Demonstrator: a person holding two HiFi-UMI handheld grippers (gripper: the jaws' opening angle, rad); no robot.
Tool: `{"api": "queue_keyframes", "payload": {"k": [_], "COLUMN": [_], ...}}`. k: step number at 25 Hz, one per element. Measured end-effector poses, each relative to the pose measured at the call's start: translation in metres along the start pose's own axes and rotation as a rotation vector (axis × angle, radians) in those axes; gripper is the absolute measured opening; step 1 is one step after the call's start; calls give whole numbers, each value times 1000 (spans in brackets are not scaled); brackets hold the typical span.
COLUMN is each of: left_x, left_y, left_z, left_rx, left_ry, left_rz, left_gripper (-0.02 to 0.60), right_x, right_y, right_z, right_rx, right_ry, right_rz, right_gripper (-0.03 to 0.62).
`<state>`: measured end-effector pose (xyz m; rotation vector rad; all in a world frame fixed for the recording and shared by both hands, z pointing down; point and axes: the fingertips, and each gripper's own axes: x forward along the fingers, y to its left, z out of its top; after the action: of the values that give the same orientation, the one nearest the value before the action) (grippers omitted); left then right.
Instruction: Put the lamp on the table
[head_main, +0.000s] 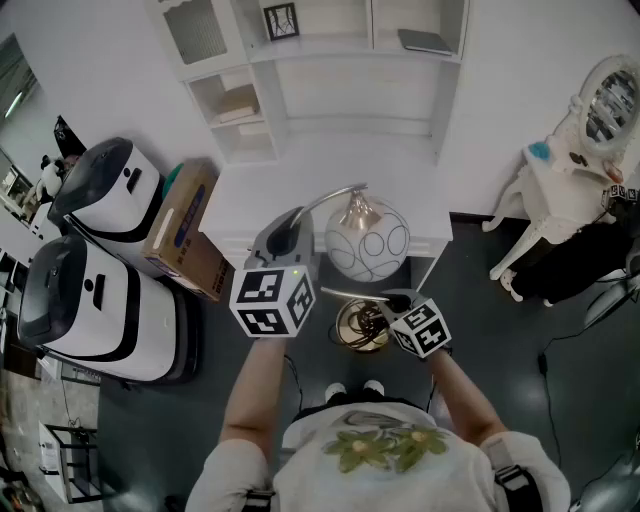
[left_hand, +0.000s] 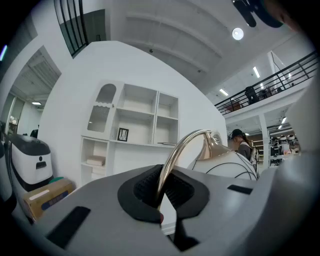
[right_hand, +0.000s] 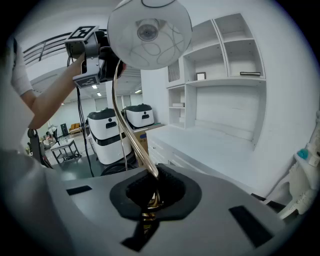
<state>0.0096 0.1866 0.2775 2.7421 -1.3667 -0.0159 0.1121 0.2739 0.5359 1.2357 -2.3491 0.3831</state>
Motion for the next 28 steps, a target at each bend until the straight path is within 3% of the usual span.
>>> {"api": "queue_keyframes", "payload": {"k": [9,21,28], "left_x": [8,-1,12], "left_y": [-10,-12,-3], "left_z": [-9,-27,-27], "left_rx": [-21,-16,-10], "left_ry": [17,44,48], "left_rz": [15,96,102], "left_gripper": [26,26,26], "right_x": [-3,5,21], "right_y": [-16,-12,-21], "right_z": [-9,-25,-20], "right_rx": [-7,-22,-13], "right_ry": [-1,8,8], "right_rz": [4,91,100], "right_gripper": [29,29,29]}}
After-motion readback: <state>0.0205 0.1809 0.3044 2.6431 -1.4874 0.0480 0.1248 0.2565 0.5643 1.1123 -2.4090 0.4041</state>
